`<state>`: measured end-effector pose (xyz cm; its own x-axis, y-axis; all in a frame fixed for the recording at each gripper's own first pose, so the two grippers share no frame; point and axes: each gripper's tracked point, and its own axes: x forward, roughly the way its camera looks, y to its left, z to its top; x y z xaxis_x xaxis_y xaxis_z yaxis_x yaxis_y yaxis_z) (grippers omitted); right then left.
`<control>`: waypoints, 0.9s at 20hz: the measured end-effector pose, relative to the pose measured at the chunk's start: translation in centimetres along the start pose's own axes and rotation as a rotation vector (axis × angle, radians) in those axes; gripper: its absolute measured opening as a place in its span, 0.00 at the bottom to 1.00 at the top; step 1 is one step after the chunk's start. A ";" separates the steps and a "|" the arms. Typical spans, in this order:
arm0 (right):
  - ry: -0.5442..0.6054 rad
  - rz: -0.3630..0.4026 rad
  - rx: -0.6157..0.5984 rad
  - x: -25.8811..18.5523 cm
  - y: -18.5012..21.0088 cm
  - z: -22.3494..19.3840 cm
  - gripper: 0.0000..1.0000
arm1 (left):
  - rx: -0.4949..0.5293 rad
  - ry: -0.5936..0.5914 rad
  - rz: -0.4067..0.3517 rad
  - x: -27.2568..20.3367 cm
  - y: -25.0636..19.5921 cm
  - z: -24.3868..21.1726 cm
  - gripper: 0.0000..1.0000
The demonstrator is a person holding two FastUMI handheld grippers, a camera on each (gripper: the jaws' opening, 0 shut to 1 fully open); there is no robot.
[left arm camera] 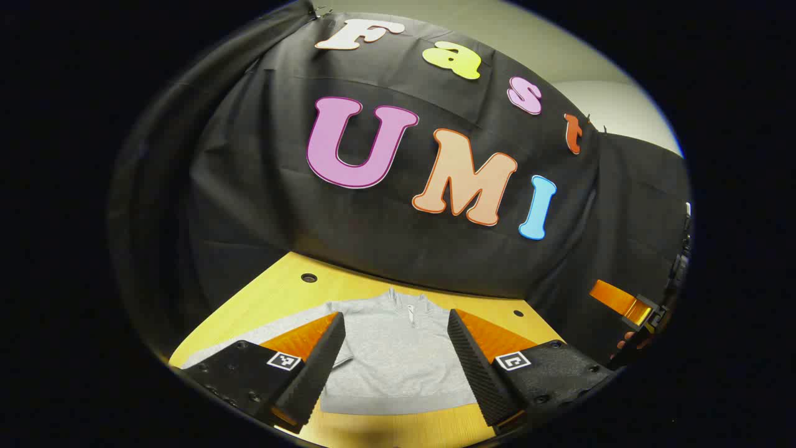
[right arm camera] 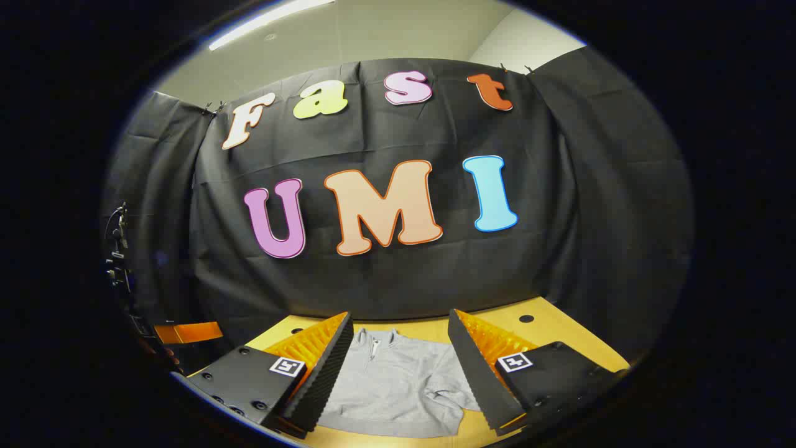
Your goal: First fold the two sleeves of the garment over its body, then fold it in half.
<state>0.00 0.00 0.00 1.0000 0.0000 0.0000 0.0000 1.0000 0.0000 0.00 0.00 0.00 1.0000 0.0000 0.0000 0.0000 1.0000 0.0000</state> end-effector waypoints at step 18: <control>0.055 -0.075 -0.007 -1.9 -1.7 -2.7 0.97 | 0.051 0.060 -0.068 -0.5 -1.1 -1.9 0.97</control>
<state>-1.91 -1.67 -2.74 0.9957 -0.0752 -0.0544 0.0749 0.9972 -0.0087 -0.53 -1.06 -1.91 0.9959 -0.0666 -0.0613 0.0696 0.9964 0.0486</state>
